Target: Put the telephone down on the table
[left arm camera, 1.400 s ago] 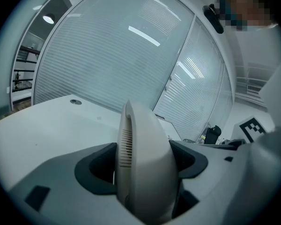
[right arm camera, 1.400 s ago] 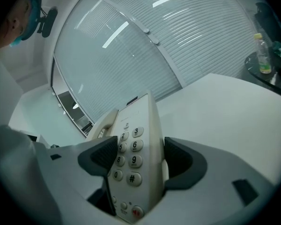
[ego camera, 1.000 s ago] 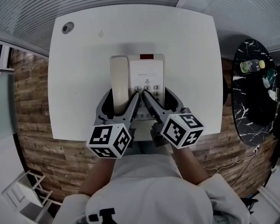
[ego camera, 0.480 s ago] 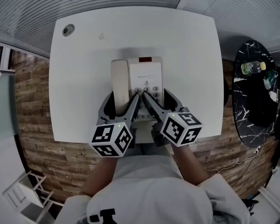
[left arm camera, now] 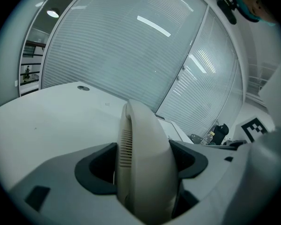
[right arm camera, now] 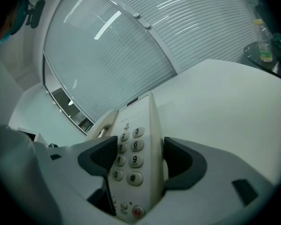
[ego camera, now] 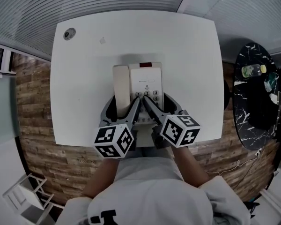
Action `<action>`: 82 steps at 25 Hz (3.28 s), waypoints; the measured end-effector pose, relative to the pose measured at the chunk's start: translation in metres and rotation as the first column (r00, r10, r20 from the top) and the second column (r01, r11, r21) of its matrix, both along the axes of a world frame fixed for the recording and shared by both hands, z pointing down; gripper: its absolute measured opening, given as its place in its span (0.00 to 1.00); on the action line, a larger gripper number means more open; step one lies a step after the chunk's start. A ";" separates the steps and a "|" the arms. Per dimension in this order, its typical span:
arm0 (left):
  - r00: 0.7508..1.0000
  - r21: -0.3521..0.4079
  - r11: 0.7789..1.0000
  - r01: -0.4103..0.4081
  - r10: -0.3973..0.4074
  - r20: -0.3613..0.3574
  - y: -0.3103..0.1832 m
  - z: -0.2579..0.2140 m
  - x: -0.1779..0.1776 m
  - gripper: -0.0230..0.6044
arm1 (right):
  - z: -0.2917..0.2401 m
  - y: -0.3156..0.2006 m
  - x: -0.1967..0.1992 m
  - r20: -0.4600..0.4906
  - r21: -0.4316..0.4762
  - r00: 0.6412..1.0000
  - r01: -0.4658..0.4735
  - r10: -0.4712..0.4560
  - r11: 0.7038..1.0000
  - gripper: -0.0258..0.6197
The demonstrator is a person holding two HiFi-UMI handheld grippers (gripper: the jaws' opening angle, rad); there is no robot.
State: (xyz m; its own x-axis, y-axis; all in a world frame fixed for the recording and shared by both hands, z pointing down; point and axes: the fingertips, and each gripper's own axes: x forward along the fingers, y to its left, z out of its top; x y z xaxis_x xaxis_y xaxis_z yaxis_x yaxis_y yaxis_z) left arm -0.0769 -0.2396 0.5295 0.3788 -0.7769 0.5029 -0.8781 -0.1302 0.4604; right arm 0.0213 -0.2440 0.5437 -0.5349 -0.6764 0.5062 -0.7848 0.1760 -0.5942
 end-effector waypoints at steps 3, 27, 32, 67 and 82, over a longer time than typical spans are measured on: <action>1.000 -0.011 1.000 0.001 -0.001 -0.001 0.000 0.003 0.001 0.60 | 0.003 0.000 0.001 -0.003 -0.009 1.000 0.001 -0.001 1.000 0.54; 1.000 -0.048 0.999 -0.003 0.004 0.018 0.000 0.019 0.000 0.59 | 0.017 0.000 -0.001 -0.005 -0.048 1.000 0.005 -0.005 0.999 0.54; 1.000 -0.047 0.999 -0.010 0.012 0.028 -0.001 0.020 0.000 0.59 | 0.018 0.000 -0.001 -0.012 -0.038 1.000 0.003 -0.004 0.999 0.54; 0.999 0.284 0.959 0.027 -0.037 0.032 -0.003 -0.081 -0.008 0.59 | -0.073 -0.010 0.004 -0.171 0.309 0.983 -0.008 0.064 0.951 0.45; 0.999 0.400 0.916 -0.025 0.013 0.033 0.011 -0.151 0.005 0.46 | -0.157 0.006 -0.013 -0.102 0.457 0.994 0.015 0.035 0.890 0.19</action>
State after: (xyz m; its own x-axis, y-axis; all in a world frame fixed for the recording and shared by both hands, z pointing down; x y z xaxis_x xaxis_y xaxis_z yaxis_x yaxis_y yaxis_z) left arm -0.0718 -0.2283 0.3786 0.3858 -0.9081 0.1626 -0.8857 -0.3152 0.3409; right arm 0.0086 -0.2380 0.3867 -0.4880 -0.8512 0.1932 -0.8411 0.3996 -0.3645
